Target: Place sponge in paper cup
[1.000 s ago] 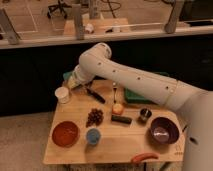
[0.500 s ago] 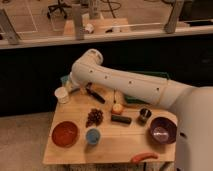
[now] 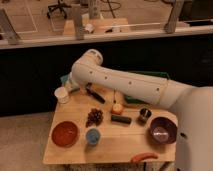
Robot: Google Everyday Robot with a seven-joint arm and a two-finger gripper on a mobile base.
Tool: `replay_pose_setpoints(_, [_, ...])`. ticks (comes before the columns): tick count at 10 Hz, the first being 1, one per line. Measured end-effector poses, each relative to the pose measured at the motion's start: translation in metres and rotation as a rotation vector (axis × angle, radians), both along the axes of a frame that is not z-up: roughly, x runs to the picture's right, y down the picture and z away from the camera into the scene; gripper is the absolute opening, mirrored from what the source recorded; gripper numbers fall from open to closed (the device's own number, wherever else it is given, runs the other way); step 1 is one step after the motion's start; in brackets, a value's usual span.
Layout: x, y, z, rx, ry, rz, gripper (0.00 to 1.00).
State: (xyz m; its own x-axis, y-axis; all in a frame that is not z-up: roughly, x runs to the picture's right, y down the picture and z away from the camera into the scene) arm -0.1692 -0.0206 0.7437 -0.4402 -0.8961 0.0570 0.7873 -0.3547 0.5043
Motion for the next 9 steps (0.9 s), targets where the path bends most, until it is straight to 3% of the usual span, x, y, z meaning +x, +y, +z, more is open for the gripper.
replay_pose_setpoints(5, [-0.054, -0.018, -0.004, 0.081, -0.063, -0.118, 0.00])
replay_pose_setpoints(7, [-0.078, -0.013, -0.001, 0.090, -0.091, -0.175, 0.00])
replay_pose_setpoints(9, [-0.088, 0.000, 0.012, 0.073, -0.099, -0.204, 0.00])
